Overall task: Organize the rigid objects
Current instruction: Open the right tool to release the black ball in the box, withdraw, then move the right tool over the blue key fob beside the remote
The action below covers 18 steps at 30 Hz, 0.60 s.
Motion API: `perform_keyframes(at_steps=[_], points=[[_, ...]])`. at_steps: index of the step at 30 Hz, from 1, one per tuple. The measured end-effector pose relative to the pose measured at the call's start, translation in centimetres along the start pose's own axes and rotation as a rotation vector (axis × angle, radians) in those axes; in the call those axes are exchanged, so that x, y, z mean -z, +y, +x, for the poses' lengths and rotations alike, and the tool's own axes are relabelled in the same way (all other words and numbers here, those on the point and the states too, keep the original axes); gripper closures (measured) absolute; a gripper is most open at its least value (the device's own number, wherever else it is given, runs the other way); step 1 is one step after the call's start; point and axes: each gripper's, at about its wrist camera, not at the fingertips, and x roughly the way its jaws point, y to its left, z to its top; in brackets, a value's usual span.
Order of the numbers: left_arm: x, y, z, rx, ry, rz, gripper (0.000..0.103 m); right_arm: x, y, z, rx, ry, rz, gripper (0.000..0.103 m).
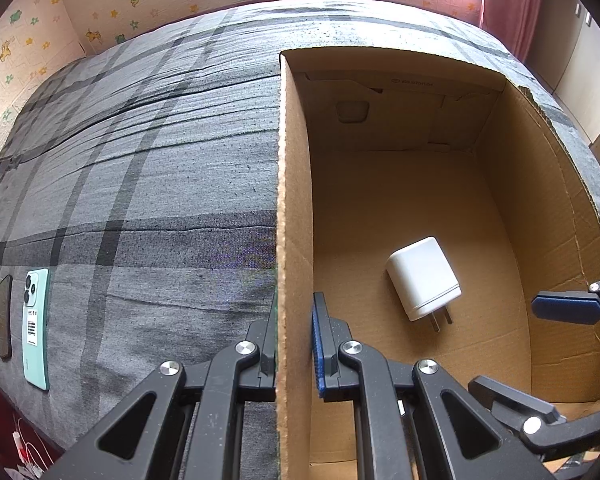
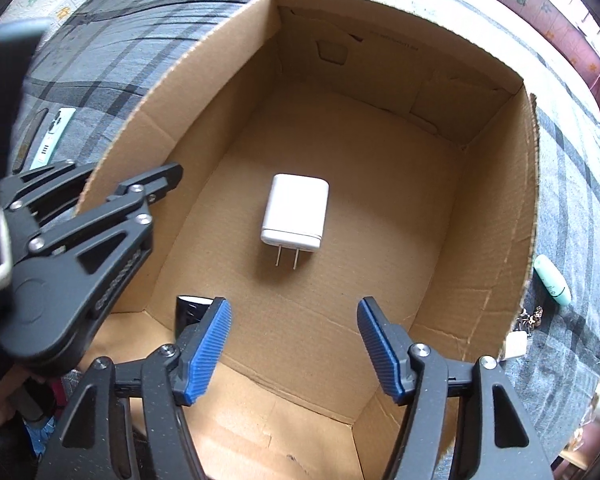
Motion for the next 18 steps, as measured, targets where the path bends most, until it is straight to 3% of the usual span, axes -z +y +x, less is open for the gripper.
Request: perform_keyframes(at_steps=[10, 18], points=[[0.0, -0.1, 0.1, -0.004, 0.000, 0.003, 0.091, 1.5, -0.4, -4.5, 0.021, -0.103, 0.000, 0.010], [0.0, -0.1, 0.1, -0.005, 0.001, 0.003, 0.091, 2.5, -3.7, -8.3, 0.025, -0.159, 0.054, 0.001]])
